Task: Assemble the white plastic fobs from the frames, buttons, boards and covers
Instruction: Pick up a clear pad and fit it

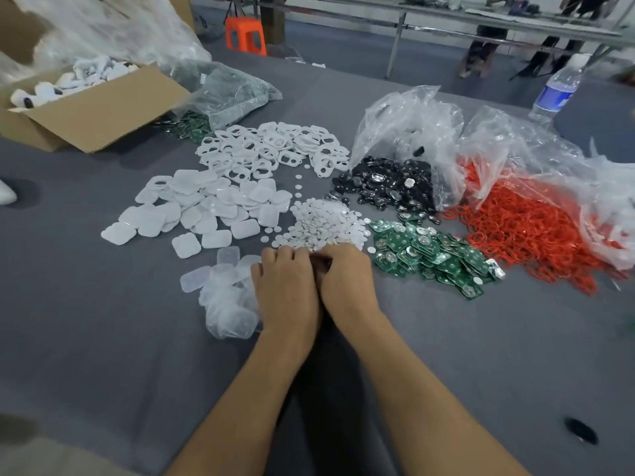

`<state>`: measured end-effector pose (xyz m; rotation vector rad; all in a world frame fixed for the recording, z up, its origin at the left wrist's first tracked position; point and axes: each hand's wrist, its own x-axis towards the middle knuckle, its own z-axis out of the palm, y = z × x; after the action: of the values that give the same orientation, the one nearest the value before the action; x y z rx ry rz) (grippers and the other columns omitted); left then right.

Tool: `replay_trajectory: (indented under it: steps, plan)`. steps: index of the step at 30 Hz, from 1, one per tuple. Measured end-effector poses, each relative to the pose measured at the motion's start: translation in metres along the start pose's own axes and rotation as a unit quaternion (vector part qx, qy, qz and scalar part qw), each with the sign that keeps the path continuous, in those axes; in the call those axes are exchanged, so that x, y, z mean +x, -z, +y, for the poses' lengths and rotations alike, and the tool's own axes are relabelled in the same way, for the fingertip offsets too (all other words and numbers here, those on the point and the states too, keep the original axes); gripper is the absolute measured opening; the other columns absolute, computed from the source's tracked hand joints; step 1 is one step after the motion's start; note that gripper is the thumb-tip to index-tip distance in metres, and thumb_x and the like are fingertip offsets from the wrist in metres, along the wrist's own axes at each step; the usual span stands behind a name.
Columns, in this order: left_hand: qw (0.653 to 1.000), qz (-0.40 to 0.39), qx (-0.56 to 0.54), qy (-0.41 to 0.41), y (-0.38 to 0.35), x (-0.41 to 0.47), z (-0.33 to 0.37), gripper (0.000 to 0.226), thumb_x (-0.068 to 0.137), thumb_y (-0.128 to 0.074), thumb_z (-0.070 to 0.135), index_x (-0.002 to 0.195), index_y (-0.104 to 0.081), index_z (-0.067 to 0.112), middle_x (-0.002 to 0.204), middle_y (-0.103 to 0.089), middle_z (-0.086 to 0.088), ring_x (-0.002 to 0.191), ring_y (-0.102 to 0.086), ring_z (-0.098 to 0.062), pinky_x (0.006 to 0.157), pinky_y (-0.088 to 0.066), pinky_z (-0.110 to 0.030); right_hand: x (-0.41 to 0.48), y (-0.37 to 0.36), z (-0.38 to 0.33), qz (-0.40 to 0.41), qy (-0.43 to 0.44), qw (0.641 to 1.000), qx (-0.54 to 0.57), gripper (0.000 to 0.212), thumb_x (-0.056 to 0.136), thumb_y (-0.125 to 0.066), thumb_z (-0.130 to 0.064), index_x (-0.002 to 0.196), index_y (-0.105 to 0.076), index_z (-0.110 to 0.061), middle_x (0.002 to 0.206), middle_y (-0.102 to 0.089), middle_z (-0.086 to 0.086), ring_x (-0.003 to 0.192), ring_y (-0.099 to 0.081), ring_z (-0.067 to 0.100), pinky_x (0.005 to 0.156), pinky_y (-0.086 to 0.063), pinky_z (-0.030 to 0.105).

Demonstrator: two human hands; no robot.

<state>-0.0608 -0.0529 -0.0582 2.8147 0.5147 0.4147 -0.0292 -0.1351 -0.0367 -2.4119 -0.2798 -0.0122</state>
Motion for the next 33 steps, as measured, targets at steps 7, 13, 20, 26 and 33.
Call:
replay_trajectory:
  steps: [7, 13, 20, 26, 33]
  plan:
    - [0.997, 0.074, -0.029, -0.019, -0.017, -0.003, -0.008, 0.013, 0.098, -0.064, 0.028, 0.108, -0.072, 0.024, 0.109, -0.07, 0.003, 0.105, -0.054, -0.024, 0.083, -0.037, -0.038, -0.002, -0.015, 0.008, 0.031, -0.006, 0.999, 0.007, 0.015, 0.09, -0.055, -0.009, 0.102, -0.063, -0.013, 0.101, -0.055, -0.001, 0.095, -0.05, 0.019, 0.082, -0.043, 0.031]
    - [0.988, 0.118, -0.094, -0.018, -0.01, -0.005, -0.005, 0.019, 0.096, -0.064, 0.02, 0.114, -0.072, 0.022, 0.109, -0.071, 0.001, 0.105, -0.057, -0.026, 0.085, -0.035, -0.04, -0.002, -0.008, 0.01, 0.034, -0.026, 0.999, 0.008, 0.017, 0.092, -0.054, -0.008, 0.104, -0.064, -0.015, 0.099, -0.062, -0.001, 0.091, -0.056, 0.015, 0.077, -0.046, 0.028]
    - [0.957, 0.231, -0.129, -0.119, 0.009, -0.008, -0.005, 0.022, 0.094, -0.07, 0.013, 0.114, -0.072, 0.023, 0.11, -0.069, 0.004, 0.109, -0.049, -0.023, 0.088, -0.032, -0.039, -0.043, 0.031, 0.025, 0.103, -0.125, 0.937, 0.308, 0.017, 0.095, -0.063, -0.006, 0.089, -0.072, -0.018, 0.071, -0.071, -0.002, 0.068, -0.068, 0.011, 0.072, -0.059, 0.034]
    - [0.914, 0.064, -0.367, -0.161, 0.032, -0.017, 0.007, 0.019, 0.096, -0.07, 0.008, 0.115, -0.07, 0.013, 0.107, -0.069, -0.002, 0.093, -0.065, -0.015, 0.088, -0.051, -0.03, -0.093, 0.074, 0.036, 0.116, -0.109, 0.894, 0.418, 0.006, 0.094, -0.068, -0.008, 0.093, -0.073, -0.012, 0.068, -0.071, 0.0, 0.063, -0.067, 0.007, 0.067, -0.057, 0.02]
    - [0.776, -0.185, -0.597, -0.089, 0.039, -0.09, 0.039, 0.014, 0.099, -0.068, 0.012, 0.104, -0.08, 0.017, 0.088, -0.079, 0.003, 0.083, -0.075, -0.011, 0.074, -0.055, -0.017, -0.137, 0.1, 0.045, 0.118, -0.08, 0.918, 0.371, 0.01, 0.094, -0.068, -0.006, 0.088, -0.073, -0.012, 0.074, -0.076, 0.007, 0.069, -0.074, 0.016, 0.066, -0.056, 0.019]
